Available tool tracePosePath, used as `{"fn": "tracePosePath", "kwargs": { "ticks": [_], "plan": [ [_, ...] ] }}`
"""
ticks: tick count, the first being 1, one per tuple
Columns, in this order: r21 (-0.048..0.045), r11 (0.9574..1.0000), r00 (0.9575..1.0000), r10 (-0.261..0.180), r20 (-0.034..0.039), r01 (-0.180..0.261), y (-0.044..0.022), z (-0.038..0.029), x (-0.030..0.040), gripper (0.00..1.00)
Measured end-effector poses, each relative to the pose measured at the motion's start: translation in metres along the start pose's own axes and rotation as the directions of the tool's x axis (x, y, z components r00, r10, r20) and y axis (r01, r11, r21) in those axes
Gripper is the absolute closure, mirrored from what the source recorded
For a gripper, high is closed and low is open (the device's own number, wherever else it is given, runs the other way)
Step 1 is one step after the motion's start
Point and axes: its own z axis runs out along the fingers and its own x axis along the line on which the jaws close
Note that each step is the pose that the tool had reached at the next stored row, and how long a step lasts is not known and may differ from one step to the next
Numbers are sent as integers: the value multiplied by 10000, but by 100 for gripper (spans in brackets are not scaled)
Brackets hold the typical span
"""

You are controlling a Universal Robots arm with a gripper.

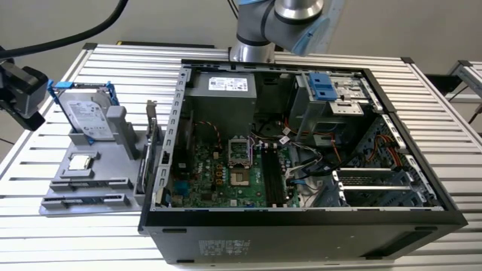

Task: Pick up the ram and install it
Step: 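Pick up the ram and move it above insertion slot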

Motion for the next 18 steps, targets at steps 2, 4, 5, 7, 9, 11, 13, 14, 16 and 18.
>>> {"fn": "tracePosePath", "kwargs": {
  "ticks": [2,4,5,7,9,11,13,14,16,18],
  "plan": [
    [2,9999,9999,165,8,-165,0,0,0,100],
    [4,9994,9994,336,17,-336,0,0,0,100],
    [4,9991,9991,424,21,-424,0,0,0,100],
    [6,9981,9981,609,30,-609,0,0,0,100],
    [8,9969,9969,791,39,-791,0,0,0,100],
    [9,9951,9951,984,49,-984,0,0,0,100],
    [10,9931,9931,1173,58,-1173,0,0,0,100],
    [10,9918,9918,1276,64,-1276,0,0,0,100],
    [12,9891,9891,1471,73,-1471,0,0,0,100],
    [11,9860,9860,1665,83,-1665,0,1,0,100]
  ]
}}
